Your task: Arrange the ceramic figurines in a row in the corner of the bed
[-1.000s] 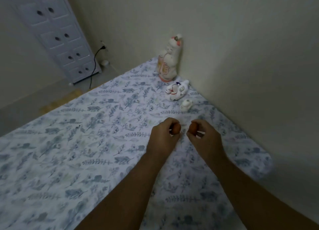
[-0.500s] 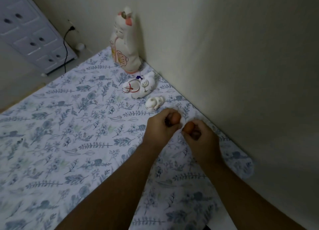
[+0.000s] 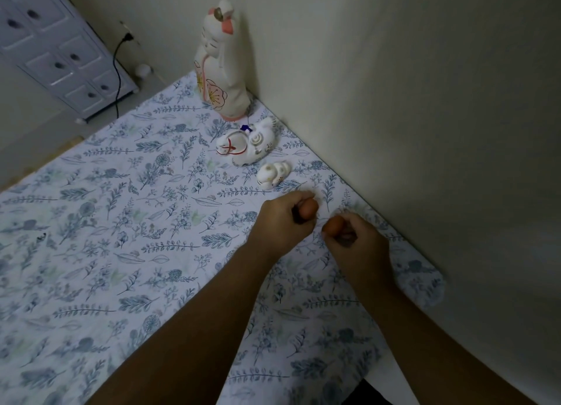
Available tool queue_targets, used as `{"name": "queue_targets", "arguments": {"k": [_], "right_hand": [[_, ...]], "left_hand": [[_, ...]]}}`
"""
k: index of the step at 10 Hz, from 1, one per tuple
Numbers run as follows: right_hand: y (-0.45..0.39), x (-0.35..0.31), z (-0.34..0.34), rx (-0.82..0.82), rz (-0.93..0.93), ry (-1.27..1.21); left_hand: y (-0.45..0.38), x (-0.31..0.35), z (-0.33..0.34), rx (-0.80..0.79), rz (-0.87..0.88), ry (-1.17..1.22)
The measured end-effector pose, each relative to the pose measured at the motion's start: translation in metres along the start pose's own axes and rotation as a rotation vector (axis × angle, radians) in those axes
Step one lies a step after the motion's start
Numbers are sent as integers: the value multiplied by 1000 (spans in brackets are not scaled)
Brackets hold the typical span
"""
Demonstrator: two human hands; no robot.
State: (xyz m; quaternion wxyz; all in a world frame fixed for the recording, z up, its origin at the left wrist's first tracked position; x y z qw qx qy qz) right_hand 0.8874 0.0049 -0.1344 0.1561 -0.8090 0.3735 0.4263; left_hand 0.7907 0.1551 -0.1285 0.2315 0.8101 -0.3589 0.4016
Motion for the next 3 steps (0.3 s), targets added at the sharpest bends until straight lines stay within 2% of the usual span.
{"name": "queue_targets", "arguments": {"k": [3], "right_hand": [[5,-3,5,-35,115,3]], "left_hand": [[12,6,-10,7,-36,76]]}}
Point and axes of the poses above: each hand's wrist, its own y-axis away from the middle knuckle, its own z-axis out of the palm, x = y × z, the point moved 6 cm from there along -y, towards the middle knuckle, and after that the axes turned 2 degrees about -x, right-handed, at the moved point
